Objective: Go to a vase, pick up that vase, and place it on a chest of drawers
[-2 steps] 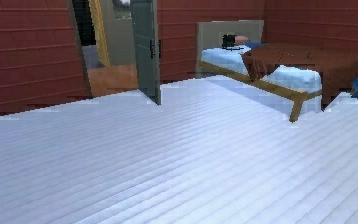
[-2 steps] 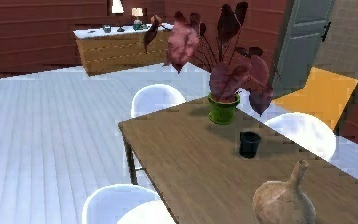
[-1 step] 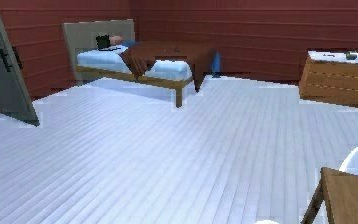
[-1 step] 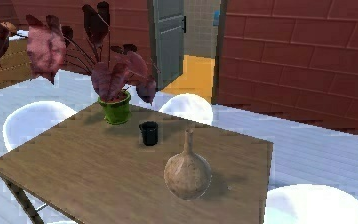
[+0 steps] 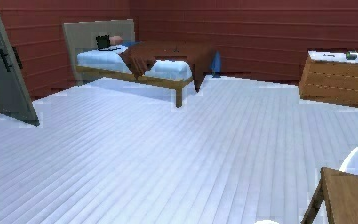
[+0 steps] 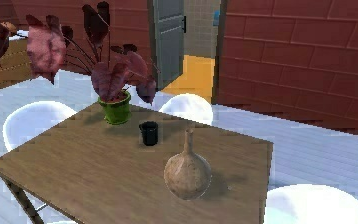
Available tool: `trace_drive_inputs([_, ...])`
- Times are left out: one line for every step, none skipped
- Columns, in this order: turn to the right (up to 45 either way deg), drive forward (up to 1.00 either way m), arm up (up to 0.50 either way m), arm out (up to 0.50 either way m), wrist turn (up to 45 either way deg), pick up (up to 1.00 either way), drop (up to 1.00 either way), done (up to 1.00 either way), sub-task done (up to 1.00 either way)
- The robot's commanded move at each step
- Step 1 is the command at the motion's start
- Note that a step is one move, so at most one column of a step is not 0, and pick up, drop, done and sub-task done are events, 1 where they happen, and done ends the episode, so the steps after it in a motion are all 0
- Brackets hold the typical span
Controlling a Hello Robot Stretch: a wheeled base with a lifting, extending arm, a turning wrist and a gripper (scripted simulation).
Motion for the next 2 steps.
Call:
trace_drive_inputs([0.0, 0.00, 0.38, 0.00, 0.0, 0.00, 0.00, 0.00, 0.00])
trace_drive_inputs([0.0, 0.00, 0.00, 0.18, 0.0, 0.00, 0.00, 0.00, 0.00])
